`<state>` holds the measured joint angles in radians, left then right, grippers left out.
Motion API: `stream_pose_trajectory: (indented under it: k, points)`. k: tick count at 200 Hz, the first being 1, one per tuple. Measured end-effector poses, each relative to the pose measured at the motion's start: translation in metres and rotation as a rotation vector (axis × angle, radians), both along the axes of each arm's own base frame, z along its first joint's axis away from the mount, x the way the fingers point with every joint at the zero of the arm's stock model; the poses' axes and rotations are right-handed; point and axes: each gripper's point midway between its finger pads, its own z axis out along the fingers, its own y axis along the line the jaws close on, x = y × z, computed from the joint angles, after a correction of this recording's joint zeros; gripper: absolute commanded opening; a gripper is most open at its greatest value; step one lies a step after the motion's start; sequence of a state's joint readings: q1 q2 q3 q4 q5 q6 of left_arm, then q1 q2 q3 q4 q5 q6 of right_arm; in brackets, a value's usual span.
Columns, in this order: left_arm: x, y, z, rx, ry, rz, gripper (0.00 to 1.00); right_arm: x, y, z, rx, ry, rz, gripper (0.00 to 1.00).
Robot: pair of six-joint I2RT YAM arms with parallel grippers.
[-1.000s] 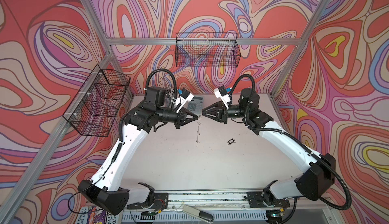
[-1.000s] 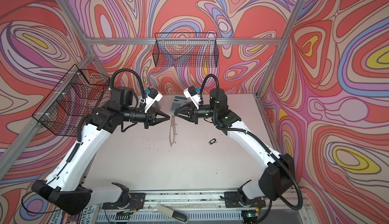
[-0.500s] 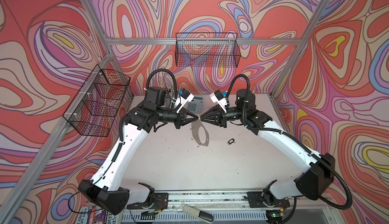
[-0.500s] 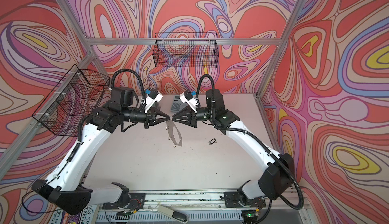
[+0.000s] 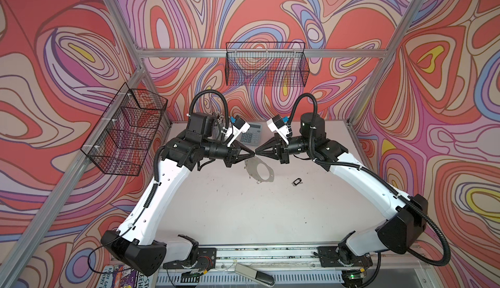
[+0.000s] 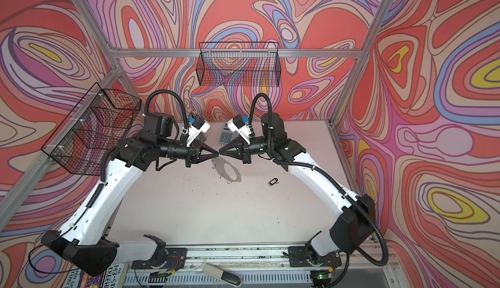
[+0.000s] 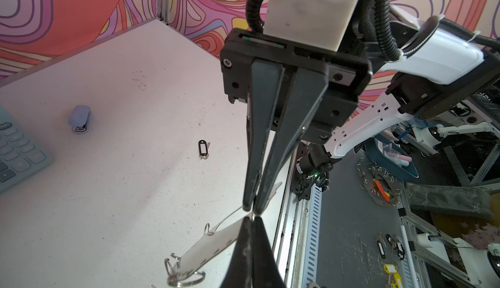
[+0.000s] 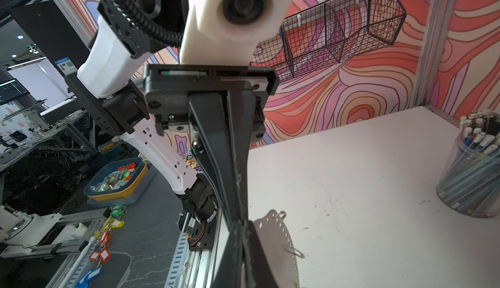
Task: Attach keys to a key ring
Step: Pass the keyring.
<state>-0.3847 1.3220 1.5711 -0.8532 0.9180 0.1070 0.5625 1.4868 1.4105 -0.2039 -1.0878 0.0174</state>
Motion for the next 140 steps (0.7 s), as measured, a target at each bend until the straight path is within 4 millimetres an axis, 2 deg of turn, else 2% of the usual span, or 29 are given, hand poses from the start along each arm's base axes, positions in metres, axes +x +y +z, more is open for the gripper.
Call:
stream_pose_trajectory:
  k: [23, 46, 140]
  points:
    - [-0.0006, 0.0001, -0.0015, 0.005, 0.005, 0.0, 0.0, -0.0007, -0.0002, -0.0029, -0.009, -0.008, 0.0, 0.06]
    - [-0.001, 0.0, -0.0023, 0.007, 0.01, -0.001, 0.0, -0.0018, -0.0011, -0.0053, -0.02, -0.009, -0.001, 0.0]
    - [-0.0035, -0.0019, -0.0013, -0.005, 0.018, -0.017, 0.0, -0.0057, -0.0037, -0.0052, -0.011, -0.019, -0.003, 0.0]
